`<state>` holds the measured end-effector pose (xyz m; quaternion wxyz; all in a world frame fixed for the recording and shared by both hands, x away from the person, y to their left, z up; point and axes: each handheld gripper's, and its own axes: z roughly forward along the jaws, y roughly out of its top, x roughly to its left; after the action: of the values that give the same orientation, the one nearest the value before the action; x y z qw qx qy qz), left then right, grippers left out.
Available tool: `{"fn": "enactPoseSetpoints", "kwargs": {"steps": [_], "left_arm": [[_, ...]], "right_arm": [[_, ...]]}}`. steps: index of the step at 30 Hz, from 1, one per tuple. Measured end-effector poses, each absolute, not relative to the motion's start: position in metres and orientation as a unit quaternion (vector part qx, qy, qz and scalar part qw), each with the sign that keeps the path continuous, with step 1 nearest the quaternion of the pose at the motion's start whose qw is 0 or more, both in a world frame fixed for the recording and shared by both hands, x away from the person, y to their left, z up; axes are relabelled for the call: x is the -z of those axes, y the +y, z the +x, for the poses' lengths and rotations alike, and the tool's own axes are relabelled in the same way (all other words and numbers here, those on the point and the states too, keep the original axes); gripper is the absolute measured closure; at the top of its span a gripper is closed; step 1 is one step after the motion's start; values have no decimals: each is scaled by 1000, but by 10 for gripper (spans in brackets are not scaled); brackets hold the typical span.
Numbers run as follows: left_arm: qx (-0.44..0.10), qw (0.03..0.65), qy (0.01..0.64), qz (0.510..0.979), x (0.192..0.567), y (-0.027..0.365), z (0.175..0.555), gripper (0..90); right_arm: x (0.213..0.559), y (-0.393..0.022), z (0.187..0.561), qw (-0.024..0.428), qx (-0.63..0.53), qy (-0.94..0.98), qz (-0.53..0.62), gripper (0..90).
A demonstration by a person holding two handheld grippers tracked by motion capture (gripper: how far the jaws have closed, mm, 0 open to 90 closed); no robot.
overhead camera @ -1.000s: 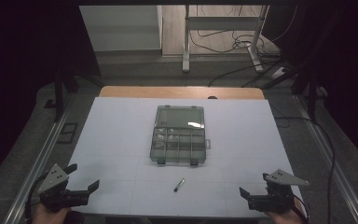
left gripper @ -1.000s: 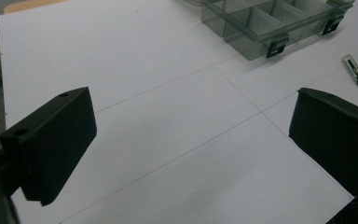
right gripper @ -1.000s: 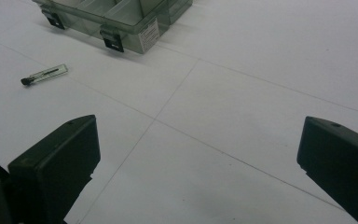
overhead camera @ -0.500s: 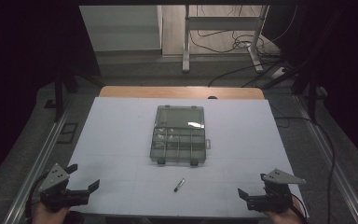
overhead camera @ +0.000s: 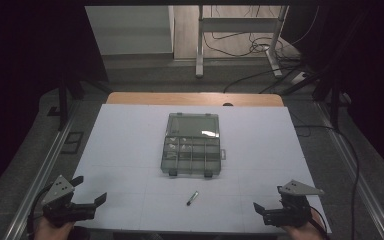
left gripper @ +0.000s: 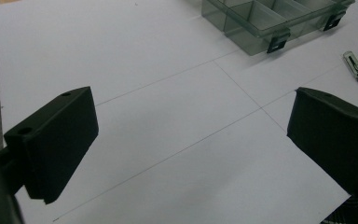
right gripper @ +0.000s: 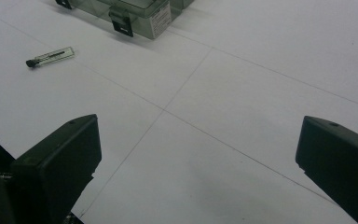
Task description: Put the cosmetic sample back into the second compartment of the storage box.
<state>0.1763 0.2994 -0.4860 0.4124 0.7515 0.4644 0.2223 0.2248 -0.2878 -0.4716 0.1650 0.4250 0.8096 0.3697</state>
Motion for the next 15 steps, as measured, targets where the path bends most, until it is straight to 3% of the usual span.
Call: {"fn": "enactPoseSetpoints", "kwargs": {"steps": [15], "left_arm": [[-219,415,466,750,486,301,177,23]], "right_arm": [[472,-272,229,151,-384,822,393,0]]}}
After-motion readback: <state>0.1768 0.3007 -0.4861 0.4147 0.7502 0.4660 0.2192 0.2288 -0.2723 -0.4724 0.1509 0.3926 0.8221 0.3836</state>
